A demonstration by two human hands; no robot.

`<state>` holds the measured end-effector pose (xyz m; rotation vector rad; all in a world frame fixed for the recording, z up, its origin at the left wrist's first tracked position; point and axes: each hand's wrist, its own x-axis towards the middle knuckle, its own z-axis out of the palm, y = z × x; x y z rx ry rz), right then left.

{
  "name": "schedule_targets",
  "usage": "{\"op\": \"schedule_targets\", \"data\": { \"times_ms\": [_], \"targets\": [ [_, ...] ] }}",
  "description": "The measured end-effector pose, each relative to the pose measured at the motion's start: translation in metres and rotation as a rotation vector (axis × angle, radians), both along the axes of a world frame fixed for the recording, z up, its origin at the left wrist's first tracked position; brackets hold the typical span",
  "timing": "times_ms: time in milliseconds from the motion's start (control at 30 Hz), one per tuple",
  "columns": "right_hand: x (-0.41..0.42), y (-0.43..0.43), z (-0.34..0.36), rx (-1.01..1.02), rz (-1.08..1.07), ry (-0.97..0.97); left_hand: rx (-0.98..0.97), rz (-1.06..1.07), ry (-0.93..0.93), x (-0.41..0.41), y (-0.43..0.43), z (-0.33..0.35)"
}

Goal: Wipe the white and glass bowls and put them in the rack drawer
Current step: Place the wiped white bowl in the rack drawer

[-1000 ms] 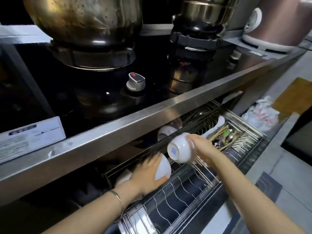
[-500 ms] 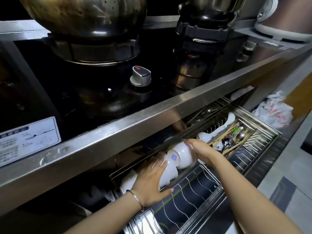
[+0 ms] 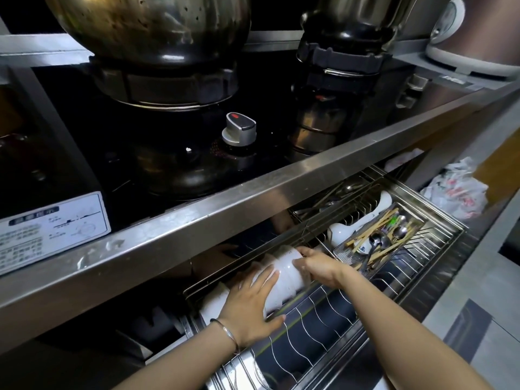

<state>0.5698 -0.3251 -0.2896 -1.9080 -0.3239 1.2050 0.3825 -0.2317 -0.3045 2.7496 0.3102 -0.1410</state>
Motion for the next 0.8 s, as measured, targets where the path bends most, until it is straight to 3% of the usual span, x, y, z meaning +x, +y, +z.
{"op": "schedule_targets", "data": {
  "times_ms": [500, 700, 800],
  "targets": [
    [0.003, -0.007, 0.008, -0.106, 0.015, -0.226, -0.086, 0.054, 0.173, 0.02, -0.003, 0.013],
    [-0.02, -0.033, 0.076, 0.123, -0.206, -0.318, -0.068, -0.009, 0.092, 0.01, -0.02, 0.055],
    [-0.043, -0.062, 0.121, 0.277, -0.264, -0.162, -0.188, -0.032, -0.082, -0.008, -0.028, 0.099]
  ]
}}
